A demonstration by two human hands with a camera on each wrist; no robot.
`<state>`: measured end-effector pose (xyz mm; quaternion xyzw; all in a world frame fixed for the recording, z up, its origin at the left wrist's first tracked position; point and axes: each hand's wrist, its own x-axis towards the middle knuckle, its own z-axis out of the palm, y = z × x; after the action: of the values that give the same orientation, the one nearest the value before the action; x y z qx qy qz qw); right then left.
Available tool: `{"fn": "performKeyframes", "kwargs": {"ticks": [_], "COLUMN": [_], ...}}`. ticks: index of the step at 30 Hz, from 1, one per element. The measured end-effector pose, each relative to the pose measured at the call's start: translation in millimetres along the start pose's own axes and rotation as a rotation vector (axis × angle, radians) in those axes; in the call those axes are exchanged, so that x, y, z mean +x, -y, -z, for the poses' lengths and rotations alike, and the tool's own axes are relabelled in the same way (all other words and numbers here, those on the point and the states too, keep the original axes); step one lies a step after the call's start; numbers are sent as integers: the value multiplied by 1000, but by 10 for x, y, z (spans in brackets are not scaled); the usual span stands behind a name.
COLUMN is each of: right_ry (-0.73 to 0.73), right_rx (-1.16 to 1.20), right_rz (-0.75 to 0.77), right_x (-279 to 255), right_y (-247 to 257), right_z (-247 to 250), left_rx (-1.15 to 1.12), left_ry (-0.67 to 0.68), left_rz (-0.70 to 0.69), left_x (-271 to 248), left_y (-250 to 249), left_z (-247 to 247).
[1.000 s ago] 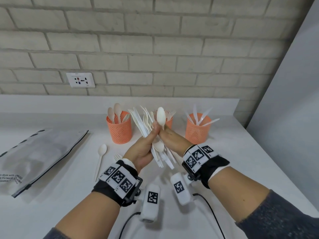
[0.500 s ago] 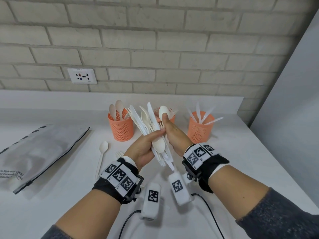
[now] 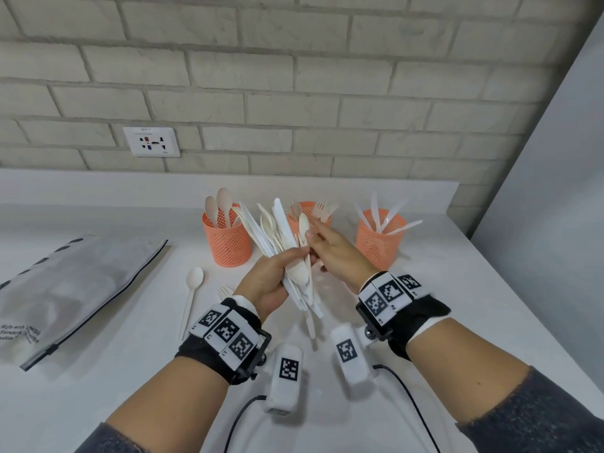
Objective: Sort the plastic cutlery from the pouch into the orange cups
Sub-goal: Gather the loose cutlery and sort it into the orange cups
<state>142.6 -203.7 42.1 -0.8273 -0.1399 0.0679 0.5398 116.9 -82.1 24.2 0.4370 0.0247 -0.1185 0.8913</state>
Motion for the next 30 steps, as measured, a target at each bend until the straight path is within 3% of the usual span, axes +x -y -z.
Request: {"fn": "performKeyframes", "kwargs": {"ticks": [7,11,17,22,26,30], "right_ry": [-413,-331,-415,-330,-223,75], "right_rx": [-262,-384,-102,300,221,160], "right_rz": [338,275,231,198,173,23], "right_x": [50,110,288,242,115,-49], "right_y": [82,123,360,676,491,89], "right_z": [-13,-99,-8,105,96,8], "left_rx": [149,220,220,156,2,-128], "left_ry": [-102,-115,-96,-133,-208,-229], "left_rz": [-114,-154,-53,11,-1,-85], "left_x": [-16,-33,-41,-40,10,39], "left_y": [7,14,94,101,-20,-121], "left_z": [-33,-43,71,143,250,309]}}
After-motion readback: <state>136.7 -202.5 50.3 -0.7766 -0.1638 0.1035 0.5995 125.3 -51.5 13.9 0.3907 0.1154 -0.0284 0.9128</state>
